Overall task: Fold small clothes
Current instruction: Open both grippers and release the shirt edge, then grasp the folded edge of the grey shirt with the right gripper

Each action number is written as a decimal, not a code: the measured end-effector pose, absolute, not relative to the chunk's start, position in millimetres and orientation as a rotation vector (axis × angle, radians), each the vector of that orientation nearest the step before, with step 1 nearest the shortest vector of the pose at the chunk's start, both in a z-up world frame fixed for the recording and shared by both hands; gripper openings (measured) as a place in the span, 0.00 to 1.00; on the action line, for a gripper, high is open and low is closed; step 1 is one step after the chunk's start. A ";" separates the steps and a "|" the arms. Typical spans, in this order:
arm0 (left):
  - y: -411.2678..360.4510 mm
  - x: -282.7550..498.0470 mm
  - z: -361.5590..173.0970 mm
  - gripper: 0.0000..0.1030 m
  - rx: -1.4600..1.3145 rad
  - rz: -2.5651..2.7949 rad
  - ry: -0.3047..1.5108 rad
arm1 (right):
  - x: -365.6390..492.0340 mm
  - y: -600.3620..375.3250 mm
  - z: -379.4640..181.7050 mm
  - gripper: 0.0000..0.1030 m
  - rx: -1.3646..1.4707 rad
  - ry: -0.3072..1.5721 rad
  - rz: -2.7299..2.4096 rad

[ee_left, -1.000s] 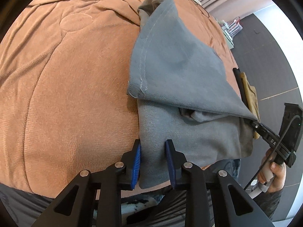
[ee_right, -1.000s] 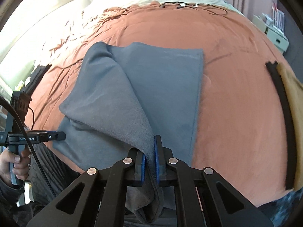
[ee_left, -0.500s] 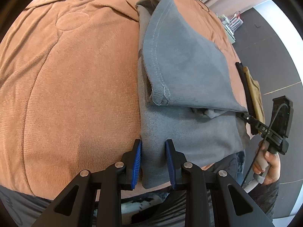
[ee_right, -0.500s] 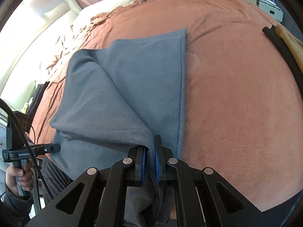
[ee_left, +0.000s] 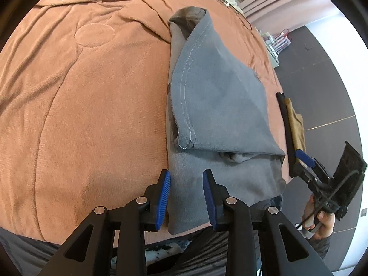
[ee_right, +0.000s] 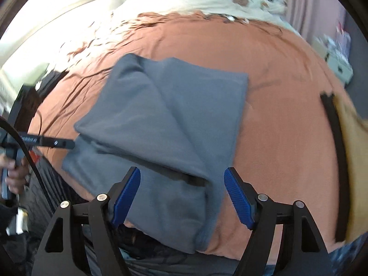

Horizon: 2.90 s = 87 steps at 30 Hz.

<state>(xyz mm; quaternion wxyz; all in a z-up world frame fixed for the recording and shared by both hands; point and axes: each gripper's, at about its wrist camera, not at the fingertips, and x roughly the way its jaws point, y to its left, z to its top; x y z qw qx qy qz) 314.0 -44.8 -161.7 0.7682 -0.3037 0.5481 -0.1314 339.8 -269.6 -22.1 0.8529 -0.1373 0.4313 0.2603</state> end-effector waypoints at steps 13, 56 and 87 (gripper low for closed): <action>4.4 287.5 -154.3 0.30 -0.741 -0.273 1.103 | 311.5 -171.5 -38.7 0.61 -0.619 0.845 0.711; 0.0 324.0 -151.6 0.30 -0.734 -0.249 1.114 | 398.0 -204.9 -12.1 0.07 -0.408 0.760 0.669; -39.7 370.7 -165.4 0.30 -0.628 -0.224 1.226 | 540.0 -311.4 -94.5 0.07 0.160 1.003 0.533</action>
